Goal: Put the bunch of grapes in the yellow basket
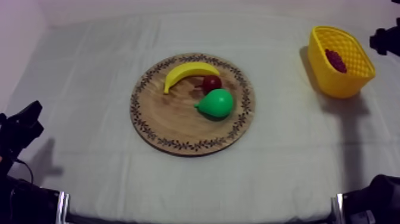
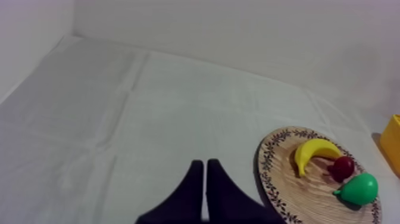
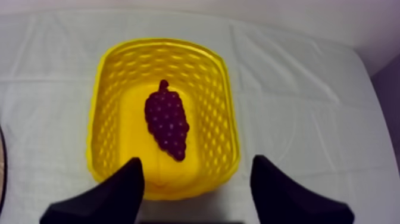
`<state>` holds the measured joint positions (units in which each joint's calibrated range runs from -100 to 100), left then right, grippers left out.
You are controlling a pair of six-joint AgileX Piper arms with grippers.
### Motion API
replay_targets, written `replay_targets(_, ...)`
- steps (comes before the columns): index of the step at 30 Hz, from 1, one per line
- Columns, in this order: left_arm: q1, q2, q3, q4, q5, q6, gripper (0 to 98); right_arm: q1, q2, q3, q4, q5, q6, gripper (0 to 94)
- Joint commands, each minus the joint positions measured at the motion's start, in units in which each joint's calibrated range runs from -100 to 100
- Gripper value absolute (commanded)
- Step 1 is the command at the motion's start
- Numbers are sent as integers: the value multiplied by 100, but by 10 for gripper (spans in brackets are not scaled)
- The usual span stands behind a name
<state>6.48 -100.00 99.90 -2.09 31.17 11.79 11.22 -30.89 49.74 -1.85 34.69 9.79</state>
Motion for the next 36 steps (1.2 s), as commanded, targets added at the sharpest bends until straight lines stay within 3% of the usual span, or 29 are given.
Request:
replay_targets(1,0,0,-2,-4,-5,0,1,-27,-836,427,23,-115,-22,473)
replay_targets(10,0,0,-2,-4,-5,0,1,-195,-2592,1714,44,-518,-90,393)
replay_targets(19,0,0,-2,-4,-5,5,1,-439,-4588,3315,15,-509,-153,314)
replay_targets(31,0,0,-2,-4,-5,4,1,-649,-6352,4743,-75,-477,-212,47)
replay_targets(36,0,0,-2,-4,-5,4,1,-668,-6464,4944,-140,-510,-335,11)
